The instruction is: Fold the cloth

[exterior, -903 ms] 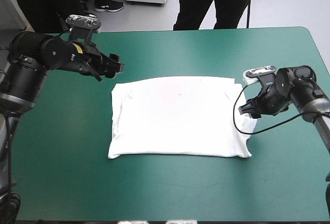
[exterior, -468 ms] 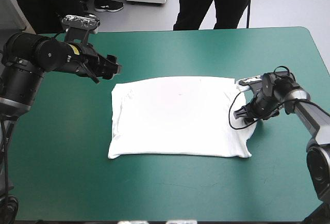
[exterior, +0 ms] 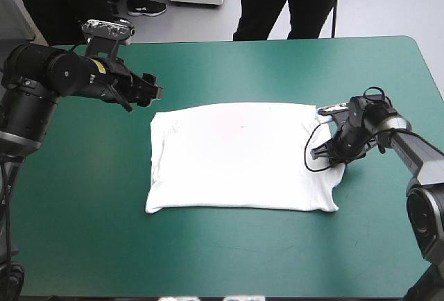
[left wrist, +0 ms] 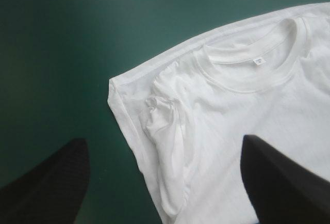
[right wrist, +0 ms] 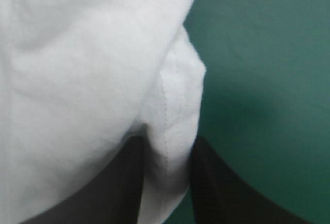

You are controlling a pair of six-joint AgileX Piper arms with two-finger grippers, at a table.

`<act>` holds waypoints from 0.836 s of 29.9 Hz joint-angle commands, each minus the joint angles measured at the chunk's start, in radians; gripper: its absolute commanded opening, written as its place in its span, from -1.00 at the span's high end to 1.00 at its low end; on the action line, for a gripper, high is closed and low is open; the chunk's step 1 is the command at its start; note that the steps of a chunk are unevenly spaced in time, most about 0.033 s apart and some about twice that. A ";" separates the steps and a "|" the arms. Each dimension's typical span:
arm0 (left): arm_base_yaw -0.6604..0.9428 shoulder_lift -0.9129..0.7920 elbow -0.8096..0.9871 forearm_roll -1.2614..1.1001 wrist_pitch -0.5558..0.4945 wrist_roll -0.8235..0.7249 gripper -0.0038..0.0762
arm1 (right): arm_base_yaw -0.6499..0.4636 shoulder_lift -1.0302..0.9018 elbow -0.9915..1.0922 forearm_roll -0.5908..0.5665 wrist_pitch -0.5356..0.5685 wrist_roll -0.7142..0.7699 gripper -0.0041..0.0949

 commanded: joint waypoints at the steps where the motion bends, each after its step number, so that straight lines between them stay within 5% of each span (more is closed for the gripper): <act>1: -0.005 -0.041 -0.029 -0.004 -0.018 -0.011 -0.55 | -0.003 -0.011 -0.025 -0.028 -0.001 -0.004 0.79; 2: -0.005 -0.041 -0.029 0.001 -0.015 -0.011 -0.55 | -0.003 -0.020 -0.041 -0.024 0.012 -0.004 0.92; 6: -0.005 -0.041 -0.029 0.023 0.012 -0.011 -0.55 | -0.003 -0.067 -0.124 0.022 0.065 -0.024 0.94; 12: -0.005 -0.041 -0.029 0.033 0.017 -0.011 -0.55 | 0.015 -0.107 -0.215 0.252 0.110 -0.123 0.94; 21: -0.005 -0.041 -0.029 0.036 0.018 -0.011 -0.55 | 0.139 -0.002 -0.212 0.239 0.099 -0.155 0.93; 25: -0.005 -0.041 -0.029 0.036 0.018 -0.011 -0.55 | 0.159 0.039 -0.212 0.246 0.106 -0.181 0.73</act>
